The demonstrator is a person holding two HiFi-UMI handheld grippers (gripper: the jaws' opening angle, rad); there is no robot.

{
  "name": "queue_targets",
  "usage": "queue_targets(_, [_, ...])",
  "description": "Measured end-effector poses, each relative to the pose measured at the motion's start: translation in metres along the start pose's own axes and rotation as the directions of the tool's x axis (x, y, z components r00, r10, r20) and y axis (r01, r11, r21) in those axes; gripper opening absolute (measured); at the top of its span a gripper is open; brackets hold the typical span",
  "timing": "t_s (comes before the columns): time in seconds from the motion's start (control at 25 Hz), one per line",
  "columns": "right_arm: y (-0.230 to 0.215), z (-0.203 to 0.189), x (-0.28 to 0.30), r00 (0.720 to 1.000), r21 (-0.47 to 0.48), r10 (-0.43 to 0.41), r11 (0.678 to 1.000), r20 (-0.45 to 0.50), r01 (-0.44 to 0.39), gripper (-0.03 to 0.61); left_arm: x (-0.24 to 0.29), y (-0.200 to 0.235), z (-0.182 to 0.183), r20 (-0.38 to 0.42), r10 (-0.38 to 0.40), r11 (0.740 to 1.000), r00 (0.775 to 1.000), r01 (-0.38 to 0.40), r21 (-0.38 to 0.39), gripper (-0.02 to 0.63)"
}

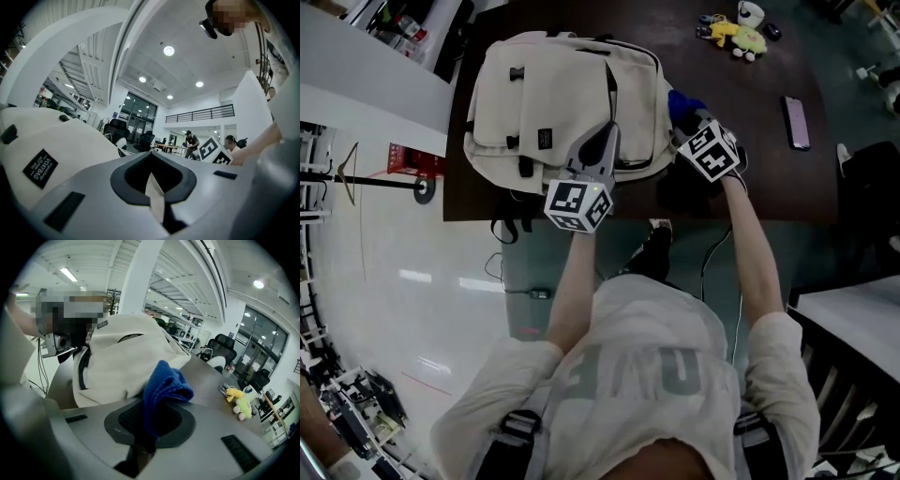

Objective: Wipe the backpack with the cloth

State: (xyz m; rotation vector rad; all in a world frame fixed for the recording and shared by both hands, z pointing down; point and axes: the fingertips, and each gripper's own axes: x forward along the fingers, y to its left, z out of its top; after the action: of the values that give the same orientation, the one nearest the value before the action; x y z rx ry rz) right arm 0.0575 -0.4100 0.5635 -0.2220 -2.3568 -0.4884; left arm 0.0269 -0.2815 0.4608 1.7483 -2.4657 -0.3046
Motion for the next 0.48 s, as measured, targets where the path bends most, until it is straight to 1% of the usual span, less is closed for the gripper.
queue_targets(0.28, [0.034,-0.012,-0.019,1.0,-0.013,-0.012,1.0,-0.017,0.012,0.041,-0.018,-0.001,-0.003,0.003,0.008,1.0,1.0,-0.007,-0.018,0.005])
queue_targets(0.48, [0.053,-0.018,-0.027,0.999,0.002,-0.033,0.999,-0.027,0.033,0.041,-0.024,-0.004,-0.006,-0.002,0.001,1.0,1.0,-0.001,-0.02,0.005])
